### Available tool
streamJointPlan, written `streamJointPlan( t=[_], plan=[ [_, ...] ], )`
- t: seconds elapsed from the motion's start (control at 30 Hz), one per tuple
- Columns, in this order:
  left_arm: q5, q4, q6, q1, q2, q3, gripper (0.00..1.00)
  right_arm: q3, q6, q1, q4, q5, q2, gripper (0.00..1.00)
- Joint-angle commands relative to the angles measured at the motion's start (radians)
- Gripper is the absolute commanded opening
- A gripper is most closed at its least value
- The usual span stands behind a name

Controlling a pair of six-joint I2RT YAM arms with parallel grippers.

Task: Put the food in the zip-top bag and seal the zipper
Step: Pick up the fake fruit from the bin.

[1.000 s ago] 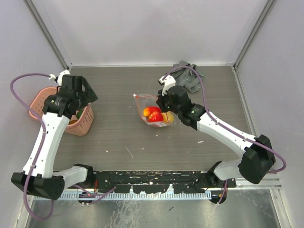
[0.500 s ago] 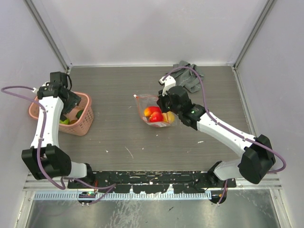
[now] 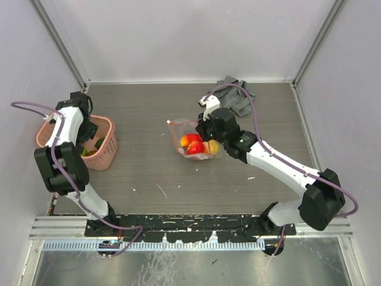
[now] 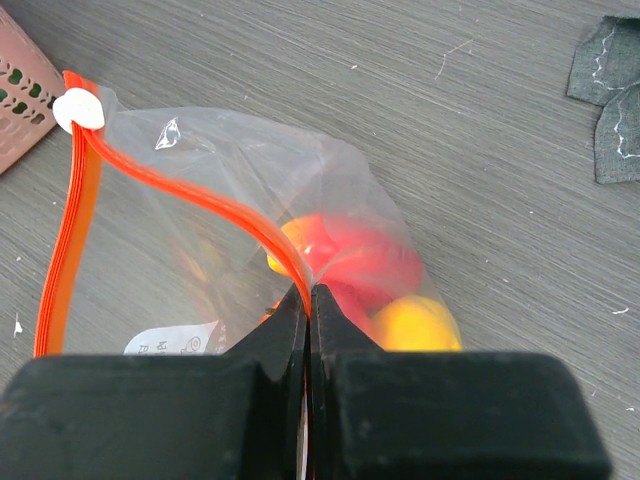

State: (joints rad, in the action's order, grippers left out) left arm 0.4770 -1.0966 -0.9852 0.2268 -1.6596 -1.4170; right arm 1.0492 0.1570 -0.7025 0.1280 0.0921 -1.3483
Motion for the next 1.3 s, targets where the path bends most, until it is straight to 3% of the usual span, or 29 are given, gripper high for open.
streamJointPlan(
  t=[0.0, 0.27, 0.53, 0.9, 1.07, 1.27],
  plan=[
    [0.107, -0.037, -0.036, 0.019, -0.082, -0.089, 0.81, 0.015, -0.001, 0.004, -0.067, -0.016, -0.007, 0.01],
    [0.127, 0.014, -0.066, 0.052, -0.169, -0.065, 0.87, 0.022, -0.007, 0.003, -0.067, -0.025, -0.025, 0.01],
    [0.136, 0.071, -0.070, 0.076, -0.232, -0.029, 0.99, 0.026, -0.007, 0.003, -0.067, -0.033, -0.047, 0.01],
    [0.082, 0.143, -0.031, 0.085, -0.278, -0.006, 1.00, 0.023, -0.009, 0.004, -0.068, -0.032, -0.059, 0.01],
    [0.086, 0.170, -0.013, 0.084, -0.252, 0.015, 0.90, 0.021, -0.007, 0.003, -0.072, -0.034, -0.057, 0.01],
    [0.076, 0.185, 0.019, 0.083, -0.184, 0.051, 0.65, 0.018, -0.007, 0.004, -0.071, -0.034, -0.051, 0.01]
  ],
)
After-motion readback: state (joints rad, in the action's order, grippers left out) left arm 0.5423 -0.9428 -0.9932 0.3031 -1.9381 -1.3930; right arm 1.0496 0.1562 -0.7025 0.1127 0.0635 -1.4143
